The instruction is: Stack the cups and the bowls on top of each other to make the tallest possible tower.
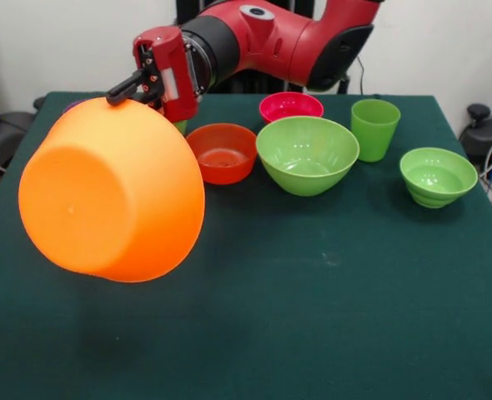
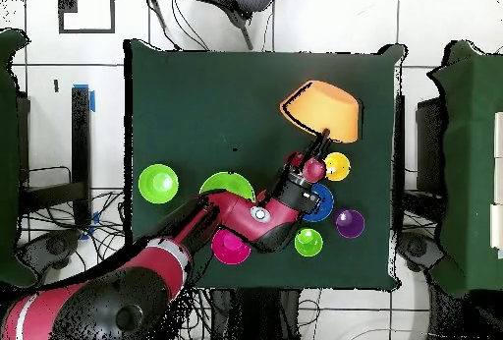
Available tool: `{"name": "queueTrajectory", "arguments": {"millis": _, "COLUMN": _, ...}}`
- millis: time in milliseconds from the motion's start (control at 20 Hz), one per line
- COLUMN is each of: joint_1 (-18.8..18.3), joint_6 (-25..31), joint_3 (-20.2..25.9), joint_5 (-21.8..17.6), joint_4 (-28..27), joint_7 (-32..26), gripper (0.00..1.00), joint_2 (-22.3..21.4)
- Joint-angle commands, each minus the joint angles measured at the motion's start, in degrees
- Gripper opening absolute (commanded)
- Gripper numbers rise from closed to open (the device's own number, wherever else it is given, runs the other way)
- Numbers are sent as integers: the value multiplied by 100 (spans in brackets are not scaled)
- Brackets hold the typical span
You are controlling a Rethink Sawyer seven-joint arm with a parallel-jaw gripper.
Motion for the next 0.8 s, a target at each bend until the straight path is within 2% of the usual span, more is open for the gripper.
{"name": "queueTrajectory", "arguments": {"millis": 50, "joint_1": 84, "joint_6": 626, "joint_3": 652, "joint_5": -345, "joint_4": 183, "joint_7": 1842, "gripper": 0, "joint_2": 170}}
{"name": "queueTrajectory", "arguments": {"millis": 800, "joint_1": 39, "joint_6": 695, "joint_3": 713, "joint_5": -352, "joint_4": 228, "joint_7": 1804, "gripper": 0, "joint_2": 106}}
